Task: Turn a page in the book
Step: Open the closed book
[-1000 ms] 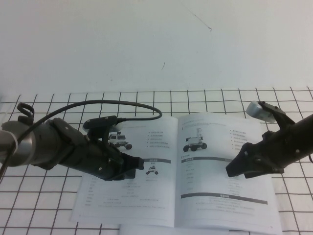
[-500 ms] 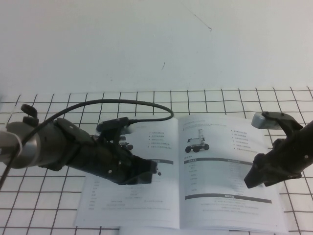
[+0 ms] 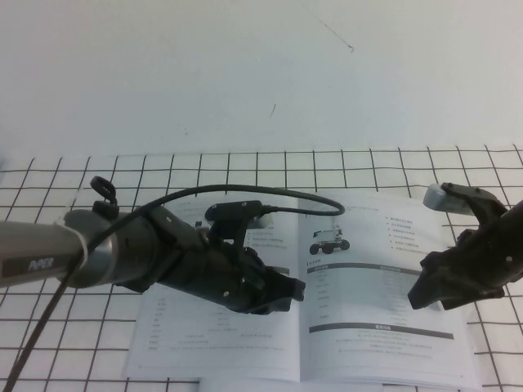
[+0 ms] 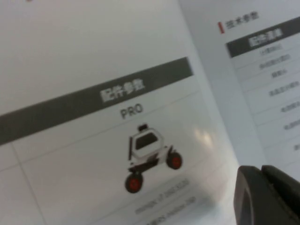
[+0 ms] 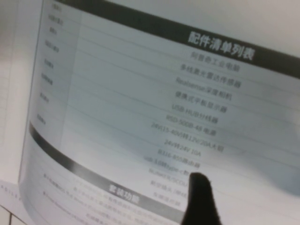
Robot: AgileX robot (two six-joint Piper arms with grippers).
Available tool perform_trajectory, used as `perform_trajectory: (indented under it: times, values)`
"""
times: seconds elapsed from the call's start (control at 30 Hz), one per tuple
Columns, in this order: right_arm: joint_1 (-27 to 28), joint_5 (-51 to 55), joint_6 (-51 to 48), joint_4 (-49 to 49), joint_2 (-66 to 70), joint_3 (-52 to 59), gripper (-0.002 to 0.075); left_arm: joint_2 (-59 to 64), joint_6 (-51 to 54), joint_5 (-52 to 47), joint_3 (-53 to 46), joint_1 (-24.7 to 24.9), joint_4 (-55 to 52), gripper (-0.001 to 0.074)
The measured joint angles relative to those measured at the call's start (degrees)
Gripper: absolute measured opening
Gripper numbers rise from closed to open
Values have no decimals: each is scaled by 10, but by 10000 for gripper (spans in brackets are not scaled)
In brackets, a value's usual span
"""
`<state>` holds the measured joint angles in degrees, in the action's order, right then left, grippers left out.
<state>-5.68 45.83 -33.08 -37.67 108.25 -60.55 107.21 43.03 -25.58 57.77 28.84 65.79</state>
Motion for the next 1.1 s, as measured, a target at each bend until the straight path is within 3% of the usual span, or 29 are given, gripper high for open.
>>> perform_trajectory:
  times: [0.23,0.47,0.97,1.1]
  values:
    - [0,-9,8,0,0,0,452,24,4,-10,8,0,20,-2]
    - [0,-10,9,10,-7,0,452,27,4,-116,63,7,22,-2]
    - [0,-10,20,14,-16,-6,453,89,-32,-96,79,18,-8,-2]
    - [0,-10,26,29,-16,-6,483,89,-33,-96,79,18,-11,-2]
